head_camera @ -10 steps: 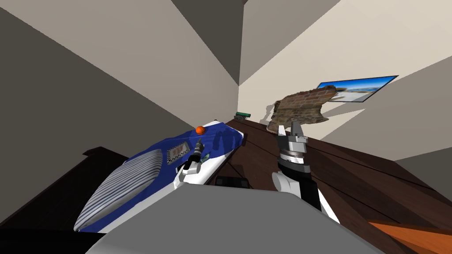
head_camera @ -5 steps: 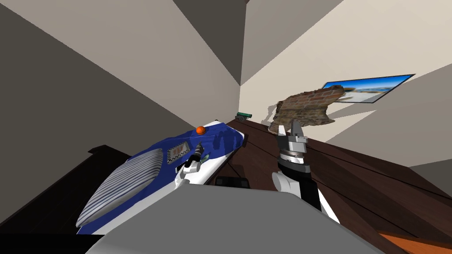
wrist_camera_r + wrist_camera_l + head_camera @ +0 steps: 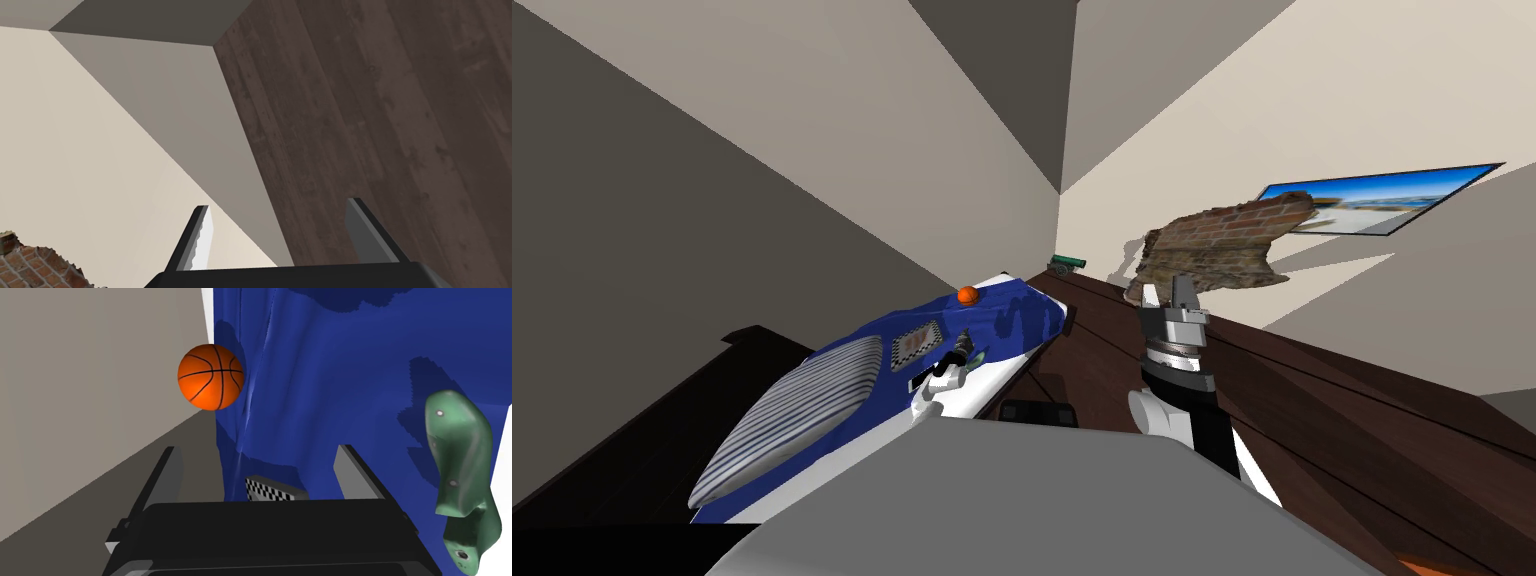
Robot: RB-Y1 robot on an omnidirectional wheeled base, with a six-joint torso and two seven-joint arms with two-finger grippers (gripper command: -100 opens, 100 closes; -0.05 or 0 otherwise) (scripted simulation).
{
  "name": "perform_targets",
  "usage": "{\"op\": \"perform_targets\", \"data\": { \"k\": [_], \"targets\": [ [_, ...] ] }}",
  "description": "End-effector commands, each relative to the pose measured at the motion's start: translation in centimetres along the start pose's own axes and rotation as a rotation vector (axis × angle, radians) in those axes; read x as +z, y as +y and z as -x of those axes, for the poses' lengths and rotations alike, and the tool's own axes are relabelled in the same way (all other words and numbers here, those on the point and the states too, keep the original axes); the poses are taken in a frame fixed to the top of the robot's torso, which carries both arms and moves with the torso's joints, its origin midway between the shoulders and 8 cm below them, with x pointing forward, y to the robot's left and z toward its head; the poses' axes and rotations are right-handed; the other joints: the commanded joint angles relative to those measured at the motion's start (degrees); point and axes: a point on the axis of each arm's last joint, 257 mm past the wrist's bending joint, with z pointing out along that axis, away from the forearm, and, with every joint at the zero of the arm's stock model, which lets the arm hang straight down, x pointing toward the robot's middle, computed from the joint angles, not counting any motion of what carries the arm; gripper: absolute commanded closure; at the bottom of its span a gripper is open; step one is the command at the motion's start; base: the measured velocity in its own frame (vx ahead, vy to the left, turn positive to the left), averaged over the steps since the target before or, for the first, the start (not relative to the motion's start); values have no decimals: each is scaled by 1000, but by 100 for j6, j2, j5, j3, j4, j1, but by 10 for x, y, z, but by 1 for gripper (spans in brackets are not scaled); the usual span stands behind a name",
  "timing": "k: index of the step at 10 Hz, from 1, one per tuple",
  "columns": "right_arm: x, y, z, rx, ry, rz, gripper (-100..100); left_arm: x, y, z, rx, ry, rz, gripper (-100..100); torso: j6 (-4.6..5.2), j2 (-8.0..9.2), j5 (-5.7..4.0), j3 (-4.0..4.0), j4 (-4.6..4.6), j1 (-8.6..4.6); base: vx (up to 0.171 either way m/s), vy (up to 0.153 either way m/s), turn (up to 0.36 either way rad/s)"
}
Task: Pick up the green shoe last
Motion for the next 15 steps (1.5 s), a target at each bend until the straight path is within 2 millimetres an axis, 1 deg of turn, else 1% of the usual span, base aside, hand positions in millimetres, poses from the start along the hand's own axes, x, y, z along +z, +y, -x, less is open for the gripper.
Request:
{"op": "perform_targets", "data": {
  "k": [1,2,3,4,5,6,7,8,9,10,11,12,14,15],
  "targets": [
    [0,0,0,0,0,0,0,8,14,12,-14,-22,59,-100,0,0,0,0,0,0,56,-21,73],
    [0,0,0,0,0,0,0,7,28,16,-16,-31,86,-100,-1,-3,0,-1,0,2,45,-15,40],
    [0,0,0,0,0,0,0,12,35,23,-28,-46,124,-100,0,0,1,0,0,5,39,-19,61],
    [0,0,0,0,0,0,0,11,47,27,-29,-55,149,-100,-1,1,1,1,1,5,45,-14,42],
    [0,0,0,0,0,0,0,14,57,34,-42,-72,192,-100,-1,1,1,1,0,6,67,-16,96],
    [0,0,0,0,0,0,0,13,67,37,-43,-78,212,-100,-2,-5,1,-3,-1,6,53,-14,35],
    [0,0,0,0,0,0,0,16,73,43,-56,-93,248,-100,0,-2,1,-2,-1,6,55,-9,75],
    [0,0,0,0,0,0,0,14,85,47,-57,-101,272,-100,-1,-3,1,-2,0,8,53,-16,33],
    [0,0,0,0,0,0,0,16,89,52,-70,-114,303,-100,0,-2,2,-1,-1,6,62,-14,78],
    [0,0,0,0,0,0,0,13,102,56,-72,-123,329,-100,-1,-5,1,-3,-1,6,56,-15,36],
    [0,0,0,0,0,0,0,13,103,56,-72,-124,331,-100,0,-3,1,-2,-1,6,24,-6,-4],
    [0,0,0,0,0,0,0,13,115,64,-86,-142,378,-100,1,6,2,3,1,9,40,-11,84],
    [0,0,0,0,0,0,0,11,127,70,-99,-160,424,-100,0,3,2,2,1,9,54,-8,57],
    [0,0,0,0,0,0,0,8,136,73,-101,-166,443,-100,-1,-4,2,-2,0,10,55,-2,41]
  ]
}}
